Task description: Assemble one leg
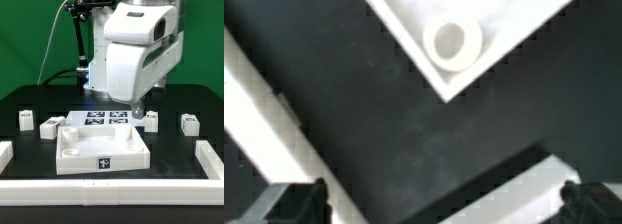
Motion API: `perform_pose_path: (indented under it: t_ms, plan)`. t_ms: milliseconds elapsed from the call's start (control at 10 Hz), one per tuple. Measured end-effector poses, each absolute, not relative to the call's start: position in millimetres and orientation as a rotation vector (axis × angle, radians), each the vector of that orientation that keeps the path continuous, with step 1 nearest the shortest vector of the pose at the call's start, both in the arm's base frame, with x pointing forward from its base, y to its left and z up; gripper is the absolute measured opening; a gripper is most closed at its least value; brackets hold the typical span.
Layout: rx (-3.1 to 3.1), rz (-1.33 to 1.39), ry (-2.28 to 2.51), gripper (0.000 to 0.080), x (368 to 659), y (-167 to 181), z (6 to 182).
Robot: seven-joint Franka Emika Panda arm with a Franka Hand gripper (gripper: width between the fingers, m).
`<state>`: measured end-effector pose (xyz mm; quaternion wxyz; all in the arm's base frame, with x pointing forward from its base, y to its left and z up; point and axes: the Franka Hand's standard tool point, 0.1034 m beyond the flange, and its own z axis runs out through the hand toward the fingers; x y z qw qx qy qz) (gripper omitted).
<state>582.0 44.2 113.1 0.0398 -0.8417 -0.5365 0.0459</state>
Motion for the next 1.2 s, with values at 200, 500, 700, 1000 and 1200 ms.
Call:
perform_pose_path:
  t_ms: [200, 500, 700, 1000, 1200]
  plan:
    - [-2.474, 0.104, -1.814, 0.065, 561.2, 31.5, 103.4]
    - [-2.482, 0.11, -1.799, 0.065, 558.3, 27.7, 102.6]
    - [-2.435, 0.089, -1.882, 0.065, 558.5, 26.2, 100.6]
    - [-2.167, 0.065, -2.258, 0.065, 521.2, 18.9, 88.9]
    - [-2.077, 0.1, -2.359, 0.065, 513.9, 16.3, 85.1]
